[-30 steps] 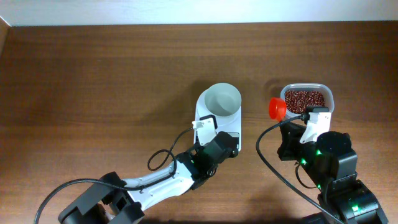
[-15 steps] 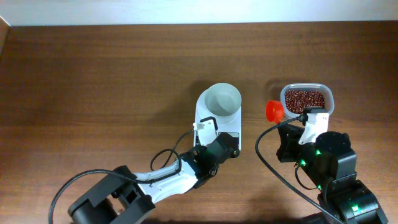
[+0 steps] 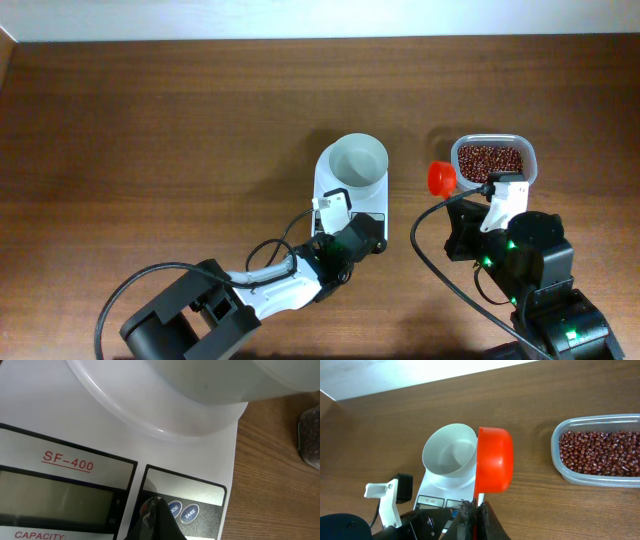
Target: Scoop and weigh 50g on scale
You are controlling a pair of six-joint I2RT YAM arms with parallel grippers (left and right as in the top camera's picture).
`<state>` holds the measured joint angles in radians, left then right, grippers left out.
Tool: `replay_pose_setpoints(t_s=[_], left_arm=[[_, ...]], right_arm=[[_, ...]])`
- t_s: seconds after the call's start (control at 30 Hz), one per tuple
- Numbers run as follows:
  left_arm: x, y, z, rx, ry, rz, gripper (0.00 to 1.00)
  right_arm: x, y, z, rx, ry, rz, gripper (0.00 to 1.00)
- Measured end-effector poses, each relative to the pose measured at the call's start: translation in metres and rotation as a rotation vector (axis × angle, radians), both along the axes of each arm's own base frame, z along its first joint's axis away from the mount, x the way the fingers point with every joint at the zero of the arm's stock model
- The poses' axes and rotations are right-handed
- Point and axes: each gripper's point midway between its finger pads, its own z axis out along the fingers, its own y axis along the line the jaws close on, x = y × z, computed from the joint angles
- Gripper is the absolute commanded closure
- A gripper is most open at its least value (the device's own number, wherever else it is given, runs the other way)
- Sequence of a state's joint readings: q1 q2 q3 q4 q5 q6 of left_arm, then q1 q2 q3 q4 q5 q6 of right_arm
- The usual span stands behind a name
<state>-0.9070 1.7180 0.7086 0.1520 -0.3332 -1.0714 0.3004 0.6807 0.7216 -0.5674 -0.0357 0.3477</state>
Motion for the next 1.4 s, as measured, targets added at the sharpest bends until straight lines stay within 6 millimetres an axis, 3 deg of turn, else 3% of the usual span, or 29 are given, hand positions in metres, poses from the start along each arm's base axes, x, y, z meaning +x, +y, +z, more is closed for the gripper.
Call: replay_pose_setpoints(t_s=[1.4], left_arm=[[0.0038,0.0037,-0.0004,0.007,-0.009,0.017,1.0]], right_arm=[[-0.0036,-0.001,-0.0064,-0.009,0.029,0.0,0.96]])
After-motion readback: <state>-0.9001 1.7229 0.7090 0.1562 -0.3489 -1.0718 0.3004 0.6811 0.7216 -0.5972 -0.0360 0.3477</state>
